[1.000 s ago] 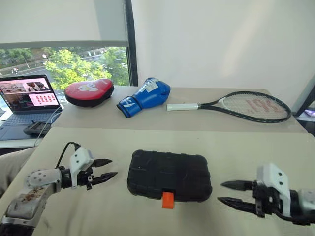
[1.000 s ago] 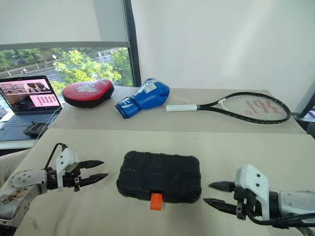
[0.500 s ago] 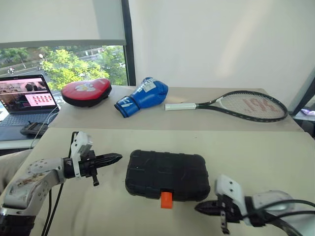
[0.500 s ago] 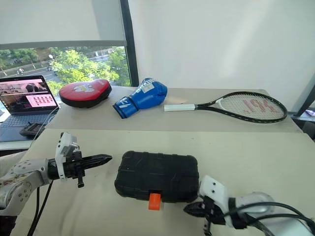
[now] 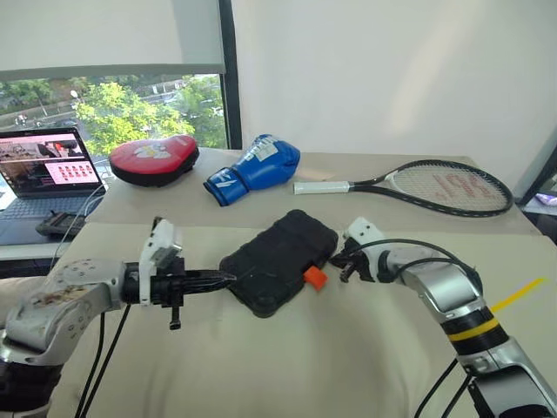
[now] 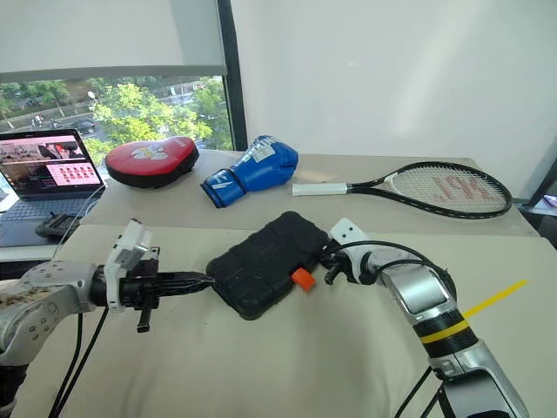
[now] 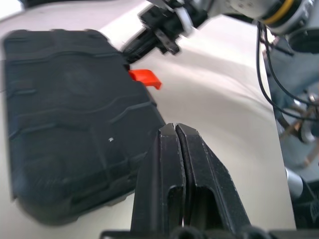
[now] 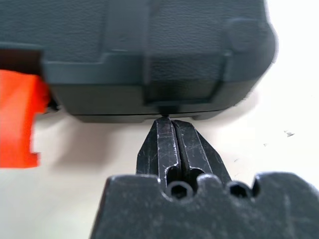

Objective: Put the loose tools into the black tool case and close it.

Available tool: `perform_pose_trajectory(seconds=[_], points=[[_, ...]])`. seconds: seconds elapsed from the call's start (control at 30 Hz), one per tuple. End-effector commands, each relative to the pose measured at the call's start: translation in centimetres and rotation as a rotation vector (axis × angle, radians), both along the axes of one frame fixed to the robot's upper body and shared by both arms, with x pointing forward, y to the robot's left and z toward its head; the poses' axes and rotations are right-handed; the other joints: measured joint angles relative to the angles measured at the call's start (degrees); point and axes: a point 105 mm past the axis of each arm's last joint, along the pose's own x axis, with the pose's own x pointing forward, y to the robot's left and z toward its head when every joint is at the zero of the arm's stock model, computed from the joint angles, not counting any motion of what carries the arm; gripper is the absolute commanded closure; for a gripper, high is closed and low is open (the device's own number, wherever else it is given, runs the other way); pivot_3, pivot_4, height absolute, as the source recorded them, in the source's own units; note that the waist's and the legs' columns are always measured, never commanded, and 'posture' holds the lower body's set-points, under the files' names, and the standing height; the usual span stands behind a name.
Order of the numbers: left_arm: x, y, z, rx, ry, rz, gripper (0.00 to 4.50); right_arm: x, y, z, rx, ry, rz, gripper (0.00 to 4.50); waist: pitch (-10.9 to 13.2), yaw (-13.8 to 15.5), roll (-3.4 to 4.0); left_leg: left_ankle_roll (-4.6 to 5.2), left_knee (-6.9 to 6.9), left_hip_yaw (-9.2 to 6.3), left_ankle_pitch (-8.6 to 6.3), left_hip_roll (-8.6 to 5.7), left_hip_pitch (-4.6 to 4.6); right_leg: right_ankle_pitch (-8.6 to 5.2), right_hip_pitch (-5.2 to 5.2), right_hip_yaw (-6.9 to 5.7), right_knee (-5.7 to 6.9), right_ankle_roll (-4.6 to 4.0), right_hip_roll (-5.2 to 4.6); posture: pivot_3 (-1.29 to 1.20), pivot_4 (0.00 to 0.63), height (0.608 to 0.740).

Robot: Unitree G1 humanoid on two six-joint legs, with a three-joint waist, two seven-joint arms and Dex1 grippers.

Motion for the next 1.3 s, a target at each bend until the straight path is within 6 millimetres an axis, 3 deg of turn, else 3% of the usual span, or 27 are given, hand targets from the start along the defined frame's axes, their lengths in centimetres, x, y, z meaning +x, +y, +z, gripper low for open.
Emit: perform_pose_trajectory(seconds=[0.03, 0.17, 0.23, 0.3, 0.33, 0.7, 1.03, 1.3], points=[[1.1, -1.5, 0.3, 0.039, -0.055, -0.009, 3.74, -3.4, -0.2, 2.7, 0.093, -0.007, 0.095, 3.32, 0.0, 0.2, 0.01, 0.05, 0.03, -0.10, -0.03, -0.02, -0.10, 0.01, -0.02, -0.05, -0.05, 0.04, 0.00, 0.00, 0.150, 0.740], [1.8, -3.0, -0.6, 0.081, -0.083, -0.064, 2.40, -6.6, 0.1, 3.5, 0.161, 0.001, 0.104, 2.08, 0.0, -0.2, 0.02, 0.23, 0.15, -0.07, -0.15, -0.06, -0.14, -0.07, 0.05, -0.05, -0.08, 0.20, -0.03, 0.00, 0.150, 0.740], [2.0, -3.3, -1.1, 0.104, -0.089, -0.072, 1.42, -6.9, 0.4, 3.9, 0.189, -0.017, 0.071, 1.20, 0.0, -0.7, 0.01, 0.27, 0.22, -0.03, -0.17, -0.05, -0.10, -0.05, 0.05, 0.04, -0.04, 0.24, -0.02, 0.00, 0.150, 0.740], [2.0, -3.6, -1.8, 0.123, -0.088, -0.087, 0.71, -6.9, 0.8, 3.9, 0.206, -0.019, 0.045, 0.63, 0.0, -0.8, 0.01, 0.35, 0.29, -0.03, -0.22, -0.04, -0.04, -0.05, 0.06, 0.07, -0.03, 0.24, -0.02, 0.00, 0.150, 0.740], [1.8, -3.8, -2.2, 0.135, -0.081, -0.106, 0.33, -7.0, 1.2, 3.7, 0.210, -0.012, 0.043, 0.61, 0.0, -0.7, 0.01, 0.54, 0.33, -0.03, -0.34, -0.03, -0.01, -0.06, 0.05, 0.09, -0.04, 0.25, -0.03, 0.00, 0.150, 0.740], [2.2, -2.6, -6.2, 0.213, -0.011, -0.066, 0.33, -5.2, 3.2, 1.7, 0.221, 0.041, -0.008, 0.61, 0.0, -0.3, 0.03, 0.41, 0.39, -0.05, -0.26, -0.03, 0.08, -0.01, 0.08, 0.09, 0.06, 0.17, -0.03, 0.00, 0.150, 0.740], [2.0, -2.4, -6.4, 0.186, -0.029, -0.062, 0.33, -4.3, 3.6, 1.5, 0.219, 0.049, 0.000, 0.61, 0.0, -0.4, 0.04, 0.46, 0.39, -0.05, -0.29, -0.02, 0.12, -0.02, 0.10, 0.08, 0.06, 0.17, -0.03, 0.00, 0.150, 0.740], [1.9, -2.4, -6.3, 0.184, -0.040, -0.060, 0.25, -4.4, 3.8, 1.7, 0.217, 0.042, 0.034, 2.95, 0.0, -0.4, 0.05, 0.50, 0.39, -0.05, -0.31, -0.02, 0.14, -0.02, 0.11, 0.08, 0.08, 0.17, -0.03, 0.00, 0.150, 0.740]])
